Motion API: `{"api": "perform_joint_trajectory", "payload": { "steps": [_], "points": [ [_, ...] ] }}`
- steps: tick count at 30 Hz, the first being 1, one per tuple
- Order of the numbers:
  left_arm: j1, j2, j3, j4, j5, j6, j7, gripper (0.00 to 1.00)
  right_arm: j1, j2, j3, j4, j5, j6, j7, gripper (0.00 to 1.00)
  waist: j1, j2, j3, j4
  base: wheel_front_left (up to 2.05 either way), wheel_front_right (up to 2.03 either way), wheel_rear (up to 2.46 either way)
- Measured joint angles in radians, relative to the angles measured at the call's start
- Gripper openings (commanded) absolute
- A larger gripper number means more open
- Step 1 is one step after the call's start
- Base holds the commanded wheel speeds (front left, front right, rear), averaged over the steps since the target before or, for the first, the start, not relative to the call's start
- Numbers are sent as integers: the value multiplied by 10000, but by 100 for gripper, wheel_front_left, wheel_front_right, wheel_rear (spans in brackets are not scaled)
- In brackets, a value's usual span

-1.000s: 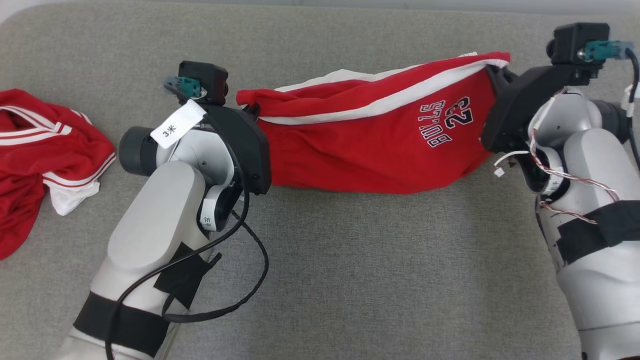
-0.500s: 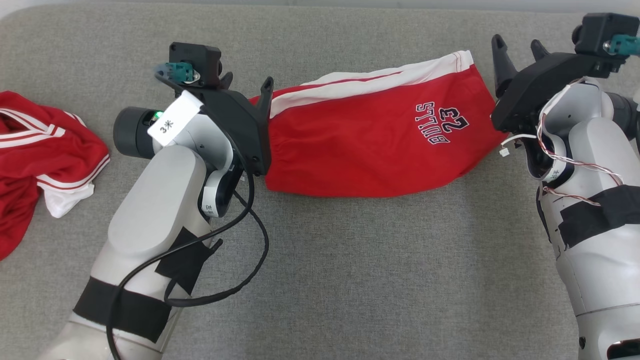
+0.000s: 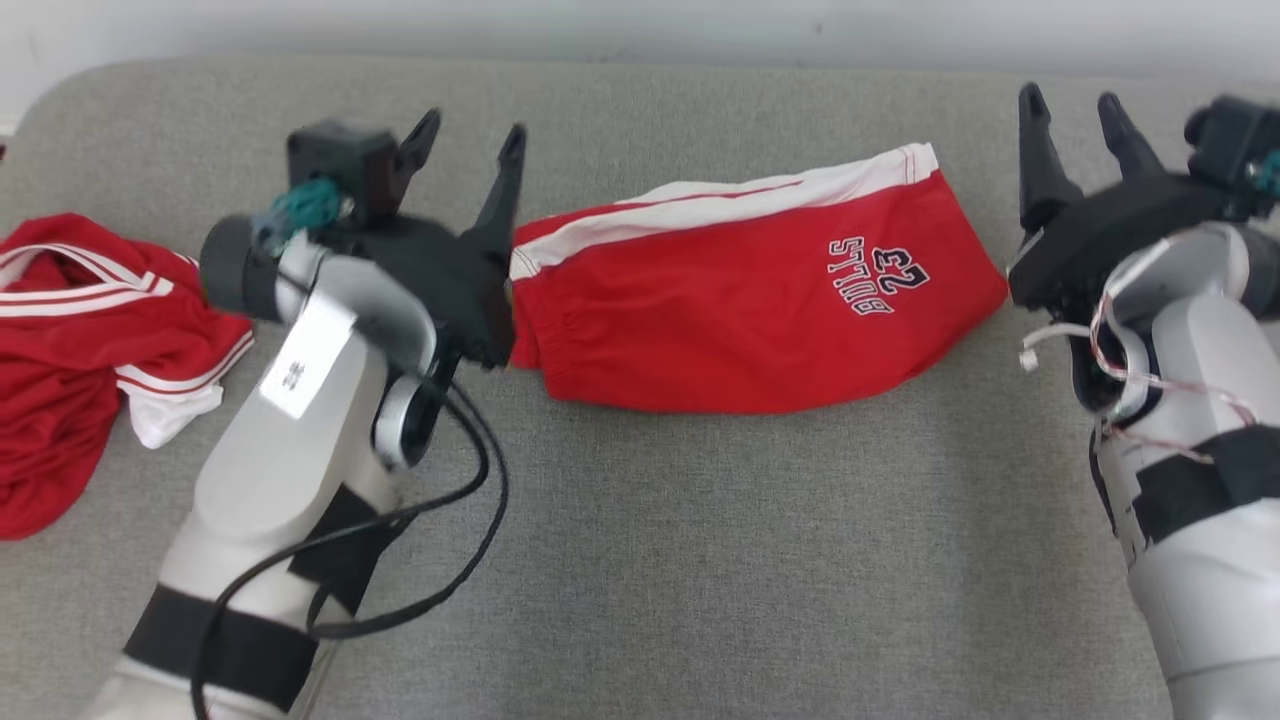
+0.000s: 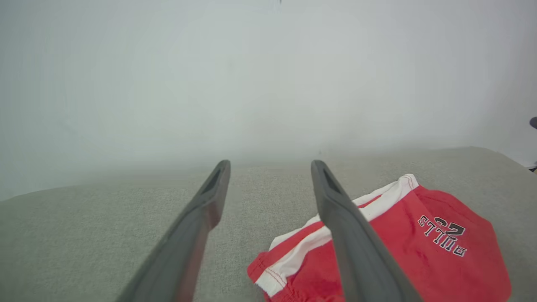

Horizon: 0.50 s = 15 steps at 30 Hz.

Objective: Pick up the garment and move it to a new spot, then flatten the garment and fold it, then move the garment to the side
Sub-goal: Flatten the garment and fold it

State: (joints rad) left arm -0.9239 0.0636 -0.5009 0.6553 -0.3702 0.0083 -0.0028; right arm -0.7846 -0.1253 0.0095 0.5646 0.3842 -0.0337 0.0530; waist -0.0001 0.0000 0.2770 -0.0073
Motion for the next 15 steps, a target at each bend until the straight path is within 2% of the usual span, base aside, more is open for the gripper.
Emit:
{"api": "perform_joint_trajectory", "payload": {
  "steps": [4, 15],
  "points": [
    [740, 349, -65, 77, 12, -96, -539, 100, 797, -59, -94, -159, 113, 174, -510, 100, -1, 0, -373, 8, 0, 0, 0],
    [2405, 441, -886, 623, 209, -543, -322, 100, 2429, -173, 4, 313, 100, 261, -249, 100, -3, -2, -1292, -17, 0, 0, 0]
  ]
}}
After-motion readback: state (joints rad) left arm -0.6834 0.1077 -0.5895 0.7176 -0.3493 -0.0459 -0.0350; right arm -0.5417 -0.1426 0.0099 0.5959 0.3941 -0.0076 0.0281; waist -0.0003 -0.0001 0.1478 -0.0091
